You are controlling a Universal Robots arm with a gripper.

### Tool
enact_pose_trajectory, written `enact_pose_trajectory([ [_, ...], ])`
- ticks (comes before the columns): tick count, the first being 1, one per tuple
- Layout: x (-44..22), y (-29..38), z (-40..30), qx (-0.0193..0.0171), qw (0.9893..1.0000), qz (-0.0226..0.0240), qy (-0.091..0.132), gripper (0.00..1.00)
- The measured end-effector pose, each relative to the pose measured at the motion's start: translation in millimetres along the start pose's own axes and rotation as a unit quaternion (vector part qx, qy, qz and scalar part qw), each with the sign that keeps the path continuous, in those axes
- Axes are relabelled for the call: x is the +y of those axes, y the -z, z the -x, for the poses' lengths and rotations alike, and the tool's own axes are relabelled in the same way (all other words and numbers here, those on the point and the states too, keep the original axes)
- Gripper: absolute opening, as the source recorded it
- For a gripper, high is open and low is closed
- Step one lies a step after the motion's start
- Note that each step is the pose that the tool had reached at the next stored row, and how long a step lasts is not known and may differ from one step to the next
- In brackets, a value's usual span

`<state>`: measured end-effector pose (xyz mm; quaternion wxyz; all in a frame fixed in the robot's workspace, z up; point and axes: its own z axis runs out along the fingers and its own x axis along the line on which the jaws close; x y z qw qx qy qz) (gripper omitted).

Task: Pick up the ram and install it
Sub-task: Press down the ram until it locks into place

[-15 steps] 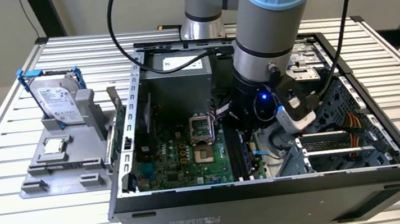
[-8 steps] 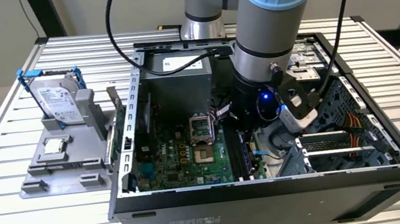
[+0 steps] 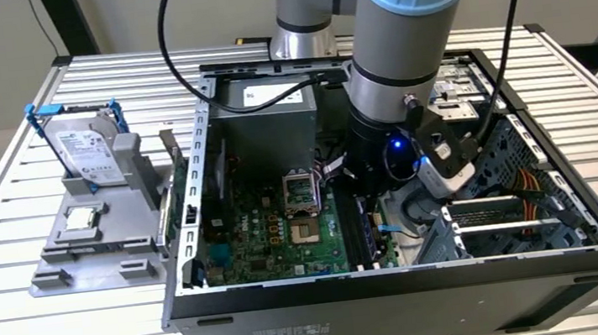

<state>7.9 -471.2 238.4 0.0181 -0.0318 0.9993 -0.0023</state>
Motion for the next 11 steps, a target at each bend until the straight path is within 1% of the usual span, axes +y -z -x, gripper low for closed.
enact_pose_trajectory([
  [11,0.0,0.0,0.0,0.0,1.0,0.0001,0.003,0.0],
])
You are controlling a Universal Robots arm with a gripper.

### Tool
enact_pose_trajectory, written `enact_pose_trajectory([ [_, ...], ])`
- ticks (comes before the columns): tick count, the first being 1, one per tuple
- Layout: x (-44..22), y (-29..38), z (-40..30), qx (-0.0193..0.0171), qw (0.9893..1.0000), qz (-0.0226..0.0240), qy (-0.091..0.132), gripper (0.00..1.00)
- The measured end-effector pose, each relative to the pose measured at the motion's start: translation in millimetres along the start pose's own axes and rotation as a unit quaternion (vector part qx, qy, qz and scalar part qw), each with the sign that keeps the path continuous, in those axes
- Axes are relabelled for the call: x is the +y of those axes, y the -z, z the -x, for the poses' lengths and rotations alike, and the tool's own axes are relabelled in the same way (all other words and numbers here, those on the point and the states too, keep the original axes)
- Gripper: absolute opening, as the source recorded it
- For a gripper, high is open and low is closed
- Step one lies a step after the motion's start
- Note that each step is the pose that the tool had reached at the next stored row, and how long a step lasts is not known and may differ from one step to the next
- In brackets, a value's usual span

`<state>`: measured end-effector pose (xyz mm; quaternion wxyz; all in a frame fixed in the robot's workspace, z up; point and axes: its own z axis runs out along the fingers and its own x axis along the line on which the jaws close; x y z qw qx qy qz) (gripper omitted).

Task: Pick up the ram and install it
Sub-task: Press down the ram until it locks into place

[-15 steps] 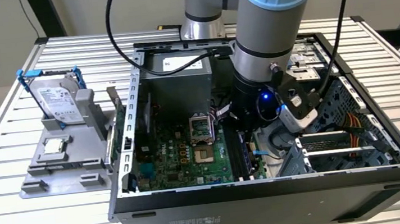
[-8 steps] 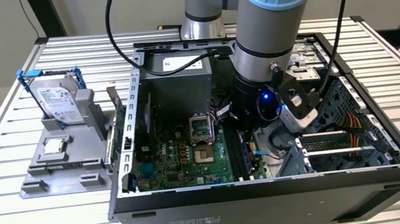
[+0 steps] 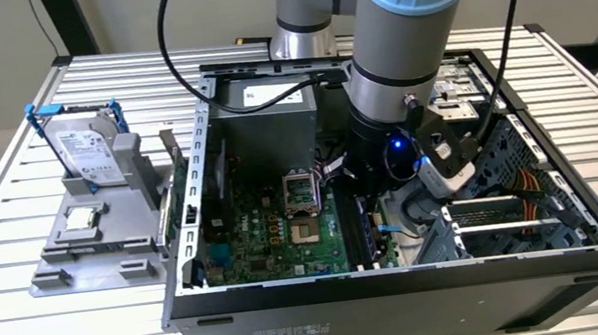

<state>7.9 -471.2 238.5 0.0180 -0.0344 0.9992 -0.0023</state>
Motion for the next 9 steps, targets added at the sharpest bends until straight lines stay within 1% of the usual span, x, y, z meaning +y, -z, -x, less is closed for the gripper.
enact_pose_trajectory([
  [4,0.0,0.0,0.0,-0.0001,1.0,0.0001,0.003,0.0],
  [9,0.0,0.0,0.0,-0.0001,0.9999,0.0004,0.012,0.0],
])
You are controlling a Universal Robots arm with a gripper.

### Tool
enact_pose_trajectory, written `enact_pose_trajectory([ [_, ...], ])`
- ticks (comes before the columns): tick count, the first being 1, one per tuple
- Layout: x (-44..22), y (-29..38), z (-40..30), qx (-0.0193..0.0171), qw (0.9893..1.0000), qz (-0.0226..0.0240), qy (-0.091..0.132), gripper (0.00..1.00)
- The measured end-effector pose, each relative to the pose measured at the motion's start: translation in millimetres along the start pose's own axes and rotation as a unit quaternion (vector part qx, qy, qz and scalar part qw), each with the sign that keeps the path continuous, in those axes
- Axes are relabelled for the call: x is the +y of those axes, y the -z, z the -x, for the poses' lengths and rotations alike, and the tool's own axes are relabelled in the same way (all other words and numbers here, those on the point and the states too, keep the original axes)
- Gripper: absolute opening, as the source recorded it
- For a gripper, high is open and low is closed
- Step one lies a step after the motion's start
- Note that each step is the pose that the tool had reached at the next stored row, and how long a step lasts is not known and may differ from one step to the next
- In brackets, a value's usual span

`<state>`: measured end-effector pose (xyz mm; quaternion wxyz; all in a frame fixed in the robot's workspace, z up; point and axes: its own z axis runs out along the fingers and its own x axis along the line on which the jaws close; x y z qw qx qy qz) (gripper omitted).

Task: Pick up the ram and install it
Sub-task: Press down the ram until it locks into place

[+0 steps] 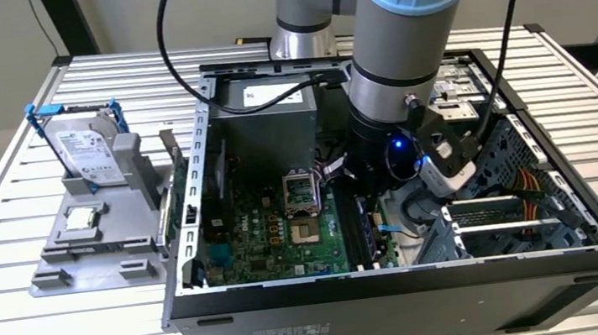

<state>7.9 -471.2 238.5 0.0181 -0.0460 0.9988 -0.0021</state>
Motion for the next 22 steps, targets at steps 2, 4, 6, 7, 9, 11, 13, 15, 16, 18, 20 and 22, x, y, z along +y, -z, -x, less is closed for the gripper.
enact_pose_trajectory([
  [2,0.0,0.0,0.0,0.0,1.0,0.0001,0.004,0.0],
  [4,0.0,0.0,0.0,0.0,1.0,0.0003,0.008,0.0],
  [6,0.0,-0.1,0.0,-0.0001,1.0,0.0004,0.01,0.0],
  [7,0.0,-0.1,0.0,-0.0001,0.9999,0.0004,0.01,0.0],
  [9,0.0,0.0,0.0,-0.0001,0.9999,0.0005,0.012,0.0],
  [11,0.0,0.0,0.0,-0.0001,0.9999,0.0005,0.014,0.0],
  [13,0.0,0.0,0.0,-0.0001,0.9999,0.0006,0.016,0.0],
  [15,0.0,0.0,0.0,-0.0001,0.9998,0.0006,0.018,0.0],
  [16,0.0,0.0,0.0,-0.0001,0.9998,0.0006,0.019,0.0],
  [18,0.0,0.0,0.0,-0.0001,0.9998,0.0007,0.02,0.0],
  [20,0.0,0.1,0.0,-0.0001,0.9997,0.0008,0.022,0.0],
  [22,0.0,-0.1,0.0,-0.0002,0.9997,0.001,0.024,0.0],
])
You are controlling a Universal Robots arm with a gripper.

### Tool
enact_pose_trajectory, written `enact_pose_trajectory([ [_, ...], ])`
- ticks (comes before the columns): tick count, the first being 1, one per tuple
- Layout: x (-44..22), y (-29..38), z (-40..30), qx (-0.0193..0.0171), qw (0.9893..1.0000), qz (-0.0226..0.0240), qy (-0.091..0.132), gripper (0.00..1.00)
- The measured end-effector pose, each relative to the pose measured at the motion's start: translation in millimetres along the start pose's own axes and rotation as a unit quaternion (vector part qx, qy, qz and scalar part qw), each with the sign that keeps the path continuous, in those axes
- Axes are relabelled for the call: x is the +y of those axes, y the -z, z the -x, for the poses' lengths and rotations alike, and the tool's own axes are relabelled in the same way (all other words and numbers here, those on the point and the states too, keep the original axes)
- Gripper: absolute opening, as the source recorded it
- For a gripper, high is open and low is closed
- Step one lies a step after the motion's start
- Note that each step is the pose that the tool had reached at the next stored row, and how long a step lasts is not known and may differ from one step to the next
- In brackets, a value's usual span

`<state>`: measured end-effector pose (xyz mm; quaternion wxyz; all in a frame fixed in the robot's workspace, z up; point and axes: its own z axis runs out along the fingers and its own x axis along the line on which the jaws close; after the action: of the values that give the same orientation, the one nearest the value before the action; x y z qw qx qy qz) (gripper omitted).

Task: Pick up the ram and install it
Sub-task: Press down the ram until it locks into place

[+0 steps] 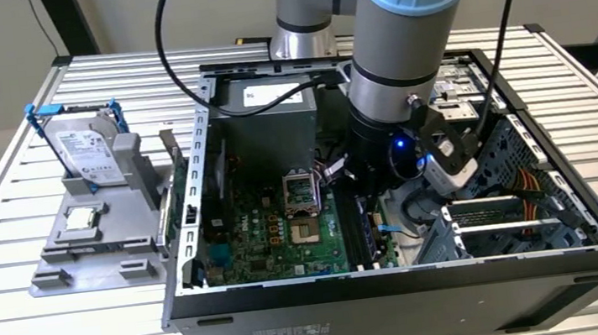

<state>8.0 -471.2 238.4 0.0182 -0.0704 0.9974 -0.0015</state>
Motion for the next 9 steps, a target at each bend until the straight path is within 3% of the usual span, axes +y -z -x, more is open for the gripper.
enact_pose_trajectory([
  [9,0.0,0.1,-0.1,0.0,0.9999,0.0003,0.011,0.0],
])
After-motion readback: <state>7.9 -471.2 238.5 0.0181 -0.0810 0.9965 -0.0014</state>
